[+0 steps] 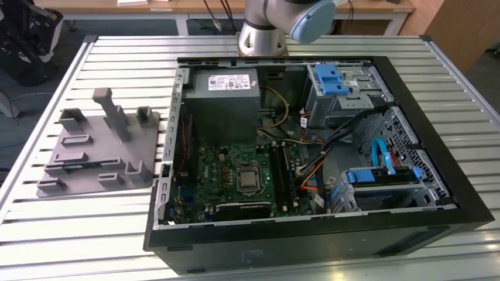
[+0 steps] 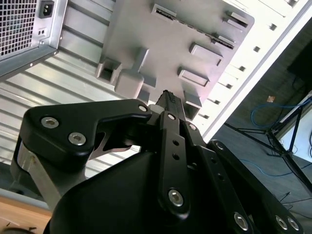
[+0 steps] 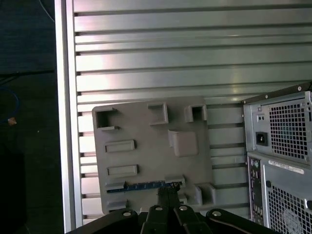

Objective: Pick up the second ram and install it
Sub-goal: 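Reach for the second ram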

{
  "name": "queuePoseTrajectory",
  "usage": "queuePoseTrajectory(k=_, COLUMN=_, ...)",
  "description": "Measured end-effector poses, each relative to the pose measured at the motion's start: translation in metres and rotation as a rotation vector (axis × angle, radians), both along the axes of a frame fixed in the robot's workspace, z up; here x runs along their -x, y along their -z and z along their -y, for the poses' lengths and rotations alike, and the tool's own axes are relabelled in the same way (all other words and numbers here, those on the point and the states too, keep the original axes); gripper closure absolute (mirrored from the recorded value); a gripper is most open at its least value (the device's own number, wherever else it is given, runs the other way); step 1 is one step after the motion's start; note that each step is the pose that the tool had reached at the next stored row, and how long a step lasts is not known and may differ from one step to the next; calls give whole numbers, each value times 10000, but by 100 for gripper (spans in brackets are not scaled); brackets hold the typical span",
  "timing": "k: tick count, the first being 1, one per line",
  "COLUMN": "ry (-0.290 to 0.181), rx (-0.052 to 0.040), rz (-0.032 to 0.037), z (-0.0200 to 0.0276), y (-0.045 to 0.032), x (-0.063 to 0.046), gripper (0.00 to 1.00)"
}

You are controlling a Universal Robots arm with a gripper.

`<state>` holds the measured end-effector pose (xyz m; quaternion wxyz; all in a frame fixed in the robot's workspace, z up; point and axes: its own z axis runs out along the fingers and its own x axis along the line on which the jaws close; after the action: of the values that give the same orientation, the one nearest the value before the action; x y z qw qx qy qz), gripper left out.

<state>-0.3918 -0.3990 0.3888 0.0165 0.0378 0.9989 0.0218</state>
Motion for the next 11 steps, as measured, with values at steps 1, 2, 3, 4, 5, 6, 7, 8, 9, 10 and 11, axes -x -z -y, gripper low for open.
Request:
queuePoseTrajectory(k=1, ry=1, rx=0, rz=0, z=0, y=1, x=24, gripper=90)
queuePoseTrajectory(k=2, ry=1, rx=0, rz=0, z=0, y=3, x=50, gripper=90)
queuePoseTrajectory(k=3, ry=1, rx=0, rz=-1, z=0, y=4, x=74, gripper=90)
queuePoseTrajectory(k=4, ry=1, rx=0, rz=-1, z=0, y=6, x=96, gripper=90)
queuePoseTrajectory(k=5, ry=1, rx=0, rz=0, z=0, y=8, x=118, gripper=90)
queuePoseTrajectory(k=6, ry=1, rx=0, rz=0, z=0, y=9, x=139, gripper=90)
queuePoseTrajectory(k=7, ry=1, rx=0, rz=0, z=0, y=10, x=158, gripper=90)
queuePoseTrajectory(k=8, ry=1, rx=0, rz=0, z=0, y=11, x=178, gripper=90)
queuePoseTrajectory(k=9, ry=1, rx=0, rz=0, z=0, y=12, x=199, gripper=90)
queuePoseTrajectory(k=10, ry=1, rx=0, rz=0, z=0, y=14, x=218, gripper=90)
queuePoseTrajectory(k=11, ry=1, rx=0, rz=0, z=0, y=15, x=237, gripper=90)
